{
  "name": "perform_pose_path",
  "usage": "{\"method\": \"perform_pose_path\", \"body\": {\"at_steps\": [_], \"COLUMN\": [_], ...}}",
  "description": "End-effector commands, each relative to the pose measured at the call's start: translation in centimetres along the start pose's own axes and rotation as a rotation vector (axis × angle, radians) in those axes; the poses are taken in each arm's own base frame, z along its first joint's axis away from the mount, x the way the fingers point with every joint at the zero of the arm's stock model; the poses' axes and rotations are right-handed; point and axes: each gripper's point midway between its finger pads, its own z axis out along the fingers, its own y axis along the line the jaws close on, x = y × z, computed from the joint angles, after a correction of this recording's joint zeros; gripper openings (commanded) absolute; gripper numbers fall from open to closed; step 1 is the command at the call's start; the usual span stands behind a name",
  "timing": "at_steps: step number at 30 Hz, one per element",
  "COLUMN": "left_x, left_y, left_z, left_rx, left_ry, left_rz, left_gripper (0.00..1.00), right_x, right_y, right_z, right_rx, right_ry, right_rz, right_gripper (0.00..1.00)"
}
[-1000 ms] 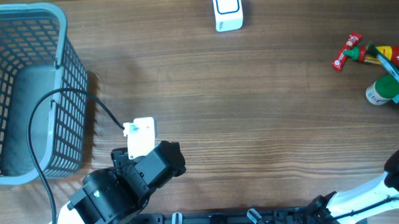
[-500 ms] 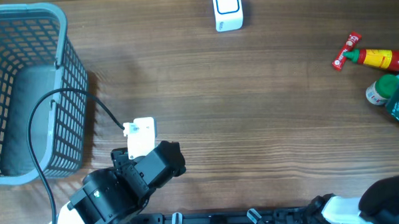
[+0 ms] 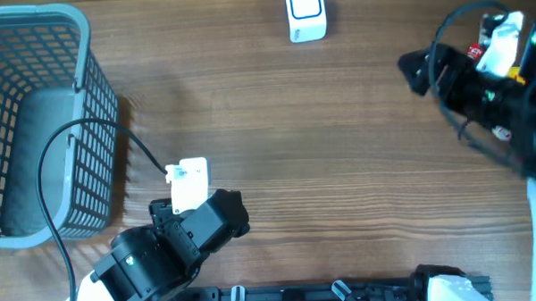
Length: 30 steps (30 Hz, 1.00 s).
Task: Scan the item barcode
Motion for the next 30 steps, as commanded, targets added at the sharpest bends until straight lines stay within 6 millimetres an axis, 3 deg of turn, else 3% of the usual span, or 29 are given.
{"method": "perform_pose_path", "body": {"at_steps": [1, 6, 11, 15, 18, 21, 25, 30], "left_x": [-0.3, -0.3, -0.3, -0.3, -0.3, -0.3, -0.3, -0.3], "left_y": [0.1, 0.1, 0.1, 0.1, 0.1, 0.1, 0.1, 0.1], "left_z": [0.0, 0.0, 0.0, 0.0, 0.0, 0.0, 0.0, 0.0], "left_rx": [-0.010, -0.010, -0.010, -0.010, -0.010, -0.010, -0.010, -0.010], "left_ry": [-0.017, -0.017, -0.017, -0.017, -0.017, -0.017, -0.017, -0.017], "left_rz": [-0.016, -0.016, -0.016, -0.016, -0.016, -0.016, -0.016, -0.016], "left_gripper": [1.00, 1.00, 1.00, 1.00, 1.00, 1.00, 1.00, 1.00], "right_x": [1.3, 2.5, 3.4, 5.0, 6.7, 8.9, 10.1, 11.1], "right_y": [3.0, 3.1, 3.0, 0.9, 0.1, -0.9, -1.9, -2.2], "right_z": [-3.5, -6.1, -7.6, -8.8, -8.4, -6.7, -5.4, -5.2], "right_rx": [-0.069, -0.052, -0.002, 0.105, 0.084, 0.019, -0.051, -0.129], "right_ry": [-0.058, -0.103, -0.136, -0.147, -0.209, -0.339, -0.564, -0.814], "right_rz": [-0.029, -0.024, -0.504, -0.580, -0.644, -0.732, -0.783, -0.826], "right_gripper": [1.00, 1.00, 1.00, 1.00, 1.00, 1.00, 1.00, 1.00]}}
